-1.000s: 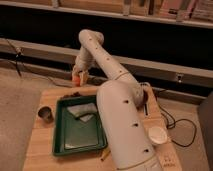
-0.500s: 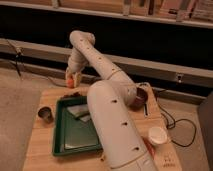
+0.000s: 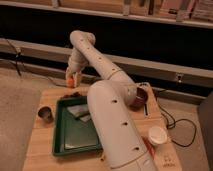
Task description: Place apple in metal cup
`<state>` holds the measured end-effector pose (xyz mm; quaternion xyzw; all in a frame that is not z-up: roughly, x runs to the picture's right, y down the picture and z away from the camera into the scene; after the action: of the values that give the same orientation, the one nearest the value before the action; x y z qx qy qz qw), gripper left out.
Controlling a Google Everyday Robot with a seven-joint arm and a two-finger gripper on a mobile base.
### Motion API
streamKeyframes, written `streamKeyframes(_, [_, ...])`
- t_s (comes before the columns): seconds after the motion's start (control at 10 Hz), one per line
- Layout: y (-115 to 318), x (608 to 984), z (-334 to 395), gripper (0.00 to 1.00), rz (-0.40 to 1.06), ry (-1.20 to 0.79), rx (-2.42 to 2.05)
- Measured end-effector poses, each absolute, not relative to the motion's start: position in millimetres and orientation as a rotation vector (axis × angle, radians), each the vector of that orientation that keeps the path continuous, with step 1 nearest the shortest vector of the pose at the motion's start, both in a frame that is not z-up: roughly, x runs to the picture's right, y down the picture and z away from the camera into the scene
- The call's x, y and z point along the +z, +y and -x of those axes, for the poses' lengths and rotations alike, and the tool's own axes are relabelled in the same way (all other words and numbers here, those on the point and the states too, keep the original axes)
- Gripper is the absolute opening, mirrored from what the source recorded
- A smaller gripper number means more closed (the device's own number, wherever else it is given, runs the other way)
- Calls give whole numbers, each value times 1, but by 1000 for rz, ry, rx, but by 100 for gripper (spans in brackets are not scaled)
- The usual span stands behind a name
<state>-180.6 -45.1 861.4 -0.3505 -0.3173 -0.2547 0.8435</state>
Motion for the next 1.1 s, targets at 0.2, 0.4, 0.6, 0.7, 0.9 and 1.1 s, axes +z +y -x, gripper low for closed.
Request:
streamKeyframes(0.2, [-37, 853, 199, 0, 751, -659, -580])
streamKeyframes(0.4, [-26, 836, 213, 0, 744, -620, -610])
streamKeyframes(0.6, [-18, 822, 205, 0, 728, -584, -585])
streamKeyframes(0.7, [-17, 821, 195, 0, 723, -567, -562])
streamKeyframes(0.9, [-14, 816, 159, 0, 714, -530, -488])
streamKeyframes(1.1, [-15, 819, 115, 0, 717, -517, -435])
